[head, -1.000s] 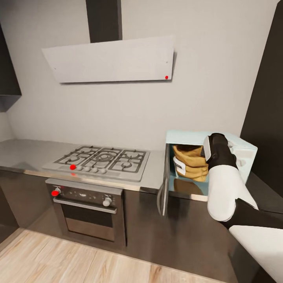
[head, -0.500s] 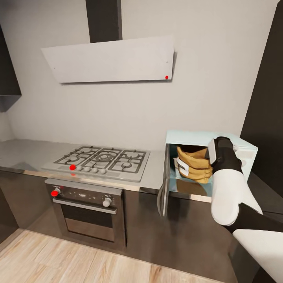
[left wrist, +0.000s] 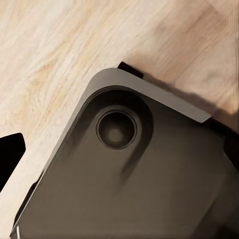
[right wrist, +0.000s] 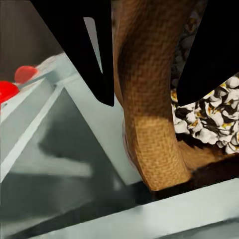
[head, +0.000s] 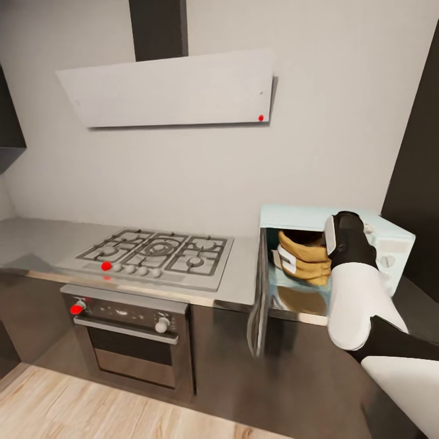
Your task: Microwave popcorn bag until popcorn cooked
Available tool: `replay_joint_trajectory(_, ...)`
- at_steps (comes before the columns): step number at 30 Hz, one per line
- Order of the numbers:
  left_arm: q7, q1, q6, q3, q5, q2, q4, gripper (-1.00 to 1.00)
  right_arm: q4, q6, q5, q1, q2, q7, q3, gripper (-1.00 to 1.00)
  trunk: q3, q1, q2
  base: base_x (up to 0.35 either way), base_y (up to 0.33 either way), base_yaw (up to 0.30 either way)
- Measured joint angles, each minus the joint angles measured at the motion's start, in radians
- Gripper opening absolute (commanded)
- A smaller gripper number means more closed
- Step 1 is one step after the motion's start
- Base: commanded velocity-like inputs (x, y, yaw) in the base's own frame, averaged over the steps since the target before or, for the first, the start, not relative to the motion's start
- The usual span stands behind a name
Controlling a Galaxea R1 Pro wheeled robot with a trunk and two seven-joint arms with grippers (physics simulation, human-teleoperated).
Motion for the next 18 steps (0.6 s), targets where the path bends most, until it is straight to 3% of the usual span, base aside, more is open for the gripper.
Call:
replay_joint_trajectory(4,0.0,0.0,0.0,0.0,-0.001,0.0,0.0,1.0,-0.001,0.003,0.008,0.0,0.0,0.002,0.0,-1.0,0.0,0.0,0.0,0.191,0.0,0.0)
replay_joint_trajectory(15,0.0,0.0,0.0,0.001,-0.003,0.0,0.0,1.0,-0.002,0.005,0.015,0.0,0.0,0.009,0.0,-1.0,0.0,0.001,0.0,0.008,0.0,0.0)
replay_joint_trajectory(16,0.0,0.0,0.0,0.001,-0.003,0.0,0.0,1.0,-0.002,0.005,0.015,0.0,0.0,0.009,0.0,1.0,0.0,0.001,0.0,0.0,0.0,0.0)
replay_joint_trajectory(18,0.0,0.0,0.0,0.001,-0.003,0.0,0.0,1.0,0.052,0.013,0.02,0.001,0.0,0.012,0.0,1.0,0.0,0.001,0.0,0.0,0.0,0.0)
